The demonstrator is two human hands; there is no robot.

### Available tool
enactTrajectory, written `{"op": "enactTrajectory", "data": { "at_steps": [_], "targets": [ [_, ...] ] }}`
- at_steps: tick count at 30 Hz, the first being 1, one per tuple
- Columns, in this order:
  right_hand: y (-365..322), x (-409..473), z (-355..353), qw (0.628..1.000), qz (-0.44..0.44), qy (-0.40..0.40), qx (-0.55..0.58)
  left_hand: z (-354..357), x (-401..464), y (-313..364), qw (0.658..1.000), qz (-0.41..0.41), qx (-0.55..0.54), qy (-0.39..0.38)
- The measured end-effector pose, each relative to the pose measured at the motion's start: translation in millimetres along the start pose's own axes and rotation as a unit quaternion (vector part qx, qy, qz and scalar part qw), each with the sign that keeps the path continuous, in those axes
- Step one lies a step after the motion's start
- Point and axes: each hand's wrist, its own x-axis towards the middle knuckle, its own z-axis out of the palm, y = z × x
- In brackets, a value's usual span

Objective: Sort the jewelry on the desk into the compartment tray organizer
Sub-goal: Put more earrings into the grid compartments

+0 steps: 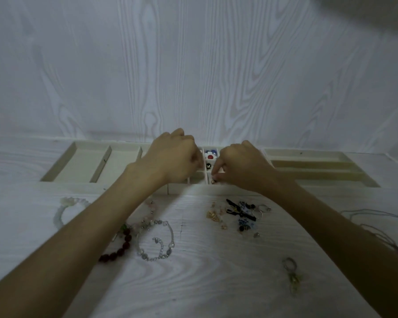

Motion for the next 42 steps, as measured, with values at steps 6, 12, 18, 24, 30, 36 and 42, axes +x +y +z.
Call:
{"op": "enactTrajectory", "data": {
  "at_steps": [6, 12, 18, 24, 30, 36, 42],
  "targets": [
    [0, 2, 11, 1.000, -0.004, 0.000, -0.005, 4, -2, -4, 0.992, -0.067, -0.111, 0.010],
    [21, -4, 7, 0.926, 0.076, 0.008, 0.369, 5, 3, -10, 0.940, -0.070, -0.324, -0.080],
    [29, -15, 10, 0.814, 0.136, -0.031, 0.564, 10, 7, -4, 0.842, -0.117, -0.511, -0.127],
    [24, -14, 14, 0.767, 0.180, -0.020, 0.615, 9, 9, -2, 0.825, -0.148, -0.540, -0.078],
    [20, -16, 17, 0.776, 0.184, 0.035, 0.602, 11, 11, 2, 0.839, -0.172, -0.515, -0.029],
    [26, -19, 10, 0.847, 0.165, 0.071, 0.500, 17, 12, 13, 0.935, -0.154, -0.313, -0.056],
    [34, -20, -1, 0.898, 0.122, 0.051, 0.420, 30, 18, 26, 0.993, -0.110, -0.030, -0.013]
  ]
}}
